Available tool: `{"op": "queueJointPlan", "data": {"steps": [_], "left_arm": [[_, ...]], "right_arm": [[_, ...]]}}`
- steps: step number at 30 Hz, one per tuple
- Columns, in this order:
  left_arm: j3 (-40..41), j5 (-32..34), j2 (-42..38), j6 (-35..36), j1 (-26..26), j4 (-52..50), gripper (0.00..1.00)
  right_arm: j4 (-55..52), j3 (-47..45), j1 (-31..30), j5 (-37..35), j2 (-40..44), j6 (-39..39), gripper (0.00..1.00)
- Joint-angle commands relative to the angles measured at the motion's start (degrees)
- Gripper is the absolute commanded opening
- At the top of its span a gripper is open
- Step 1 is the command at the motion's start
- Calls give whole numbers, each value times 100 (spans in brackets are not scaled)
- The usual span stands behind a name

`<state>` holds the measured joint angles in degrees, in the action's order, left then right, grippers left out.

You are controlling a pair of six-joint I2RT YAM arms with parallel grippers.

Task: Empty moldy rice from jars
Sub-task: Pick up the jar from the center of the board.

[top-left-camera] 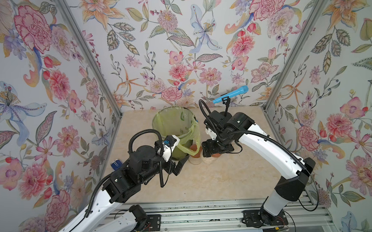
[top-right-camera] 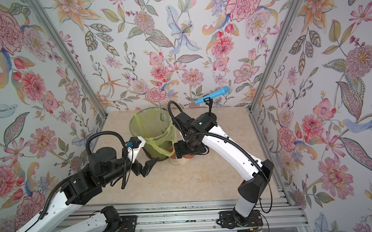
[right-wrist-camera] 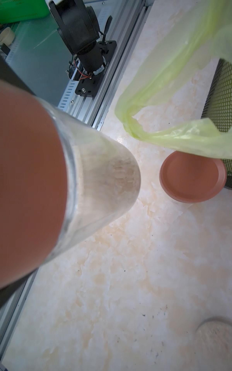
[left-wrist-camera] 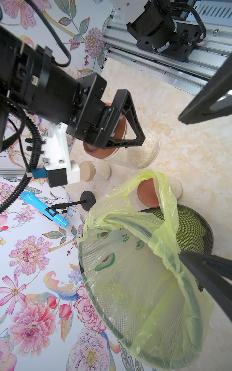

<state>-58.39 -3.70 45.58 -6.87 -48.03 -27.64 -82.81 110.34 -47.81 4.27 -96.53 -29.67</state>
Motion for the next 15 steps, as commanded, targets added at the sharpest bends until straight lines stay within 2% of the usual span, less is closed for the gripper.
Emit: {"op": "queueJointPlan", "data": {"steps": [1, 6, 11, 15], "left_arm": [[244, -180, -233, 195, -57, -80, 100], [587, 13, -506, 402, -57, 20, 100], [582, 64, -564, 512, -61, 154, 100], [602, 54, -530, 694, -64, 308, 100]], "right_arm": [[-74, 420, -163, 203, 297, -370, 0], [-78, 1046, -238, 377, 2, -273, 0], [-95, 2056, -167, 966, -572, -170, 0], [-109, 2459, -166, 1294, -894, -66, 0]]}}
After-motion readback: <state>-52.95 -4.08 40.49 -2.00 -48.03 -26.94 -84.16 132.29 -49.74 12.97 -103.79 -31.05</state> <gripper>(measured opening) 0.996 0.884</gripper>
